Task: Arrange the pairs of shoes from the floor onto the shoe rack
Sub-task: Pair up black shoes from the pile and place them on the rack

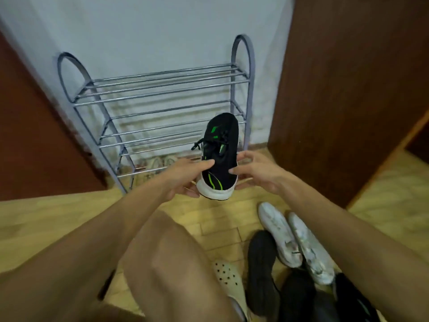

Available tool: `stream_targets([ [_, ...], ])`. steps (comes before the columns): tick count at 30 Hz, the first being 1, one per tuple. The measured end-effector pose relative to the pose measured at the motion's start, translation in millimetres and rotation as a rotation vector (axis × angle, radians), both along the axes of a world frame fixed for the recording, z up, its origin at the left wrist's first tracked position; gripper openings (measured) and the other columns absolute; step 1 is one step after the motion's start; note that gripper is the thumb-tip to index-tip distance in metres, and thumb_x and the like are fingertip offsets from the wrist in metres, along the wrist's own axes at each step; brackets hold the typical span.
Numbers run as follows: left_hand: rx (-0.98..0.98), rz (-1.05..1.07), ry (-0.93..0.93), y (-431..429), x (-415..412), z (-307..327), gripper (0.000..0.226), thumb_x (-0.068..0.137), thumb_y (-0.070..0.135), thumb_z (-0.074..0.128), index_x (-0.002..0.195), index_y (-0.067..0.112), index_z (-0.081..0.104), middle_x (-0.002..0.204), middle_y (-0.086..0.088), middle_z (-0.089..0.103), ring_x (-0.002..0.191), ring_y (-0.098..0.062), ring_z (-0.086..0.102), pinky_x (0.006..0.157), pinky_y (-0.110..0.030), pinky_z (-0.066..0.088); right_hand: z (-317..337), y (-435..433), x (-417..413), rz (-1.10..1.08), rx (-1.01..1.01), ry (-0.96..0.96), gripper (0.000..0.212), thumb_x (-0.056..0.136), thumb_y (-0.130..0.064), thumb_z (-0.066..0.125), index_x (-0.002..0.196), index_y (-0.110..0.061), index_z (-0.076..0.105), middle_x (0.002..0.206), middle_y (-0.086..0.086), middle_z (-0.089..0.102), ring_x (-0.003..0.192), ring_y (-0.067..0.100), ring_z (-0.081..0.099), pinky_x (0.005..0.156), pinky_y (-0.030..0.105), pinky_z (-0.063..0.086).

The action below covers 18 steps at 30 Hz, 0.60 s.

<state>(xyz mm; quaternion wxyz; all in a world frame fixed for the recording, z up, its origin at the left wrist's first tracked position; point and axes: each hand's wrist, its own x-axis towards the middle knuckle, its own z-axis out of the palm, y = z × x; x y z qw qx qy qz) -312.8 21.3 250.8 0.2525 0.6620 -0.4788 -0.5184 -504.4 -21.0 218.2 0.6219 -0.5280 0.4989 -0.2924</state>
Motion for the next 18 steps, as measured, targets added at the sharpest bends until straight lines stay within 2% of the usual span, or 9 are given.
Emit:
stream_targets([
  [2, 0.06, -0.021, -0.038, -6, -25, -22, 0.026, 0.09, 0.034, 0.058, 0.102, 0.012, 0.065, 0.083, -0.003, 0.062, 0.065, -0.019, 0.059, 0.06, -0.027, 0.053, -20, 5, -28, -0.021, 0.023, 0.034, 0.033, 0.082, 0.001, 0.069, 0.11, -0.011, 0.058, 0.097, 0.014, 0.066, 0.079, 0.025, 0.063, 0.065, 0.035, 0.061],
  [4, 0.153, -0.015, -0.022, -7, -47, -49, 0.023, 0.087, 0.023, 0.062, 0.104, 0.008, 0.063, 0.089, -0.007, 0.063, 0.07, -0.021, 0.06, 0.066, -0.031, 0.055, -41, 12, -52, -0.033, 0.039, 0.116, 0.04, 0.083, -0.001, 0.069, 0.122, -0.007, 0.057, 0.103, 0.018, 0.067, 0.081, 0.025, 0.063, 0.063, 0.032, 0.06],
  [7, 0.385, 0.048, 0.2, 9, -80, -93, 0.014, 0.085, 0.01, 0.068, 0.097, 0.005, 0.062, 0.089, -0.012, 0.063, 0.078, -0.025, 0.063, 0.072, -0.036, 0.056, -65, 30, -80, -0.014, 0.036, 0.274, 0.031, 0.09, -0.008, 0.063, 0.12, -0.013, 0.064, 0.094, 0.009, 0.069, 0.075, 0.017, 0.061, 0.065, 0.029, 0.051],
  [9, 0.501, 0.098, 0.314, 23, -103, -117, 0.016, 0.086, 0.008, 0.066, 0.1, 0.004, 0.059, 0.084, -0.011, 0.06, 0.076, -0.024, 0.061, 0.06, -0.035, 0.059, -76, 44, -97, -0.022, 0.069, 0.306, 0.027, 0.093, -0.016, 0.059, 0.12, -0.017, 0.065, 0.088, -0.001, 0.066, 0.072, 0.012, 0.057, 0.066, 0.026, 0.045],
  [11, 0.534, 0.14, 0.36, 31, -119, -129, 0.009, 0.087, 0.008, 0.064, 0.09, 0.005, 0.056, 0.079, -0.01, 0.053, 0.07, -0.022, 0.057, 0.043, -0.029, 0.057, -87, 55, -112, -0.075, 0.118, 0.293, 0.027, 0.096, -0.021, 0.057, 0.12, -0.013, 0.064, 0.092, -0.004, 0.066, 0.076, 0.01, 0.059, 0.067, 0.022, 0.046],
  [13, 0.513, 0.158, 0.334, 31, -124, -134, 0.013, 0.087, 0.009, 0.064, 0.083, 0.007, 0.052, 0.079, -0.009, 0.049, 0.068, -0.02, 0.054, 0.04, -0.026, 0.054, -102, 67, -126, -0.187, 0.202, 0.179, 0.025, 0.096, -0.02, 0.058, 0.117, -0.009, 0.064, 0.098, -0.001, 0.066, 0.075, 0.012, 0.063, 0.072, 0.024, 0.053],
  [15, 0.473, 0.114, 0.255, 30, -124, -138, 0.013, 0.085, 0.011, 0.066, 0.086, 0.008, 0.054, 0.083, -0.009, 0.051, 0.069, -0.02, 0.054, 0.048, -0.03, 0.053, -121, 83, -139, -0.321, 0.277, 0.048, 0.017, 0.094, -0.017, 0.06, 0.109, -0.009, 0.064, 0.1, 0.005, 0.068, 0.075, 0.017, 0.068, 0.08, 0.033, 0.057],
  [18, 0.432, -0.051, 0.126, 36, -125, -147, 0.011, 0.082, 0.009, 0.069, 0.086, 0.007, 0.059, 0.087, -0.008, 0.056, 0.073, -0.02, 0.057, 0.061, -0.028, 0.051, -155, 115, -165, -0.462, 0.346, 0.115, 0.024, 0.089, -0.013, 0.065, 0.111, -0.005, 0.065, 0.098, 0.011, 0.07, 0.077, 0.021, 0.069, 0.075, 0.031, 0.059],
])
